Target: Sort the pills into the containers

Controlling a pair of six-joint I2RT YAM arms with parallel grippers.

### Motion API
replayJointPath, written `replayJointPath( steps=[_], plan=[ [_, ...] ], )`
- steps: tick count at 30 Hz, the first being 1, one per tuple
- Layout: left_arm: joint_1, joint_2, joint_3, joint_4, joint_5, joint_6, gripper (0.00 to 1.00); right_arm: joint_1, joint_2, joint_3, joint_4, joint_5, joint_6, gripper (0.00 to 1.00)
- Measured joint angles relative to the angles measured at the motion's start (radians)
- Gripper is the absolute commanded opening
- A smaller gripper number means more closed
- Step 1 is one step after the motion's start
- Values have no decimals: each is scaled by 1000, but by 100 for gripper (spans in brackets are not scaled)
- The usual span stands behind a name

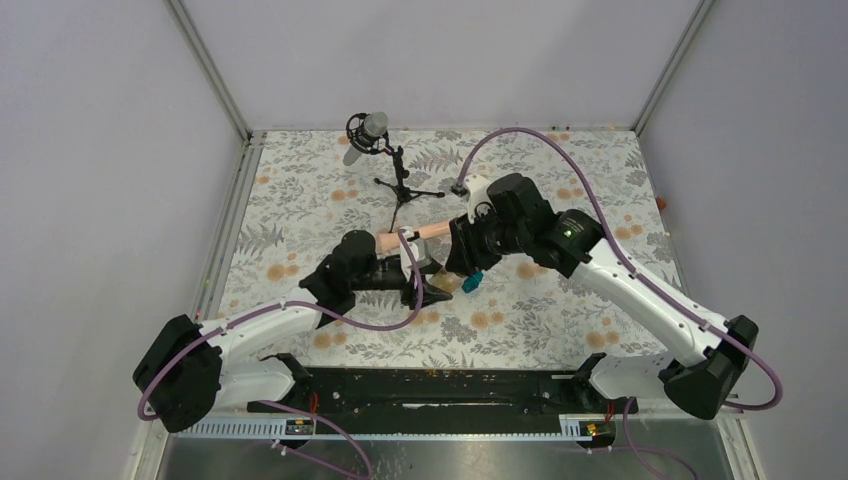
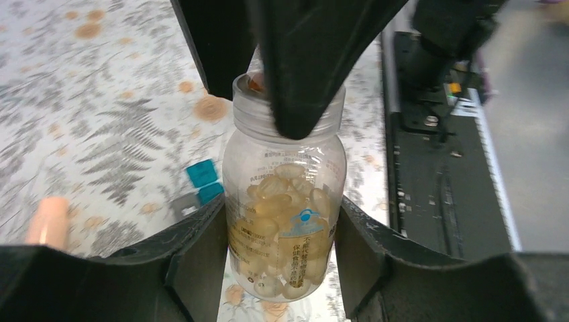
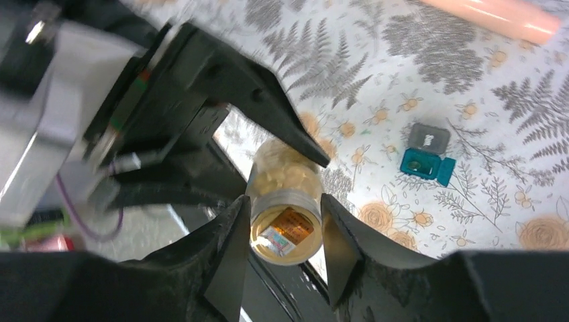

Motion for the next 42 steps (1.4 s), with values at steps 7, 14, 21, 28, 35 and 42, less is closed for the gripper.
replayJointPath(
  steps=[7, 14, 21, 28, 35, 42],
  plan=[
    [2, 0, -16, 13, -167, -10, 0, 10, 45, -46, 136, 308, 414, 63],
    [1, -27, -16, 67, -209, -15, 4, 11, 28, -50, 164, 328, 441, 90],
    [1, -30, -21, 107, -232, -31, 22, 11, -9, -91, 164, 212, 389, 73],
    [1, -30, -25, 140, -249, -51, 61, 14, 14, -103, 178, 183, 391, 48],
    [0, -63, -36, 174, -308, -64, 99, -31, -37, -140, 211, 422, 398, 47],
    [0, -116, -54, 148, -529, -161, 99, -304, -81, -314, 301, 639, 380, 49]
  ],
)
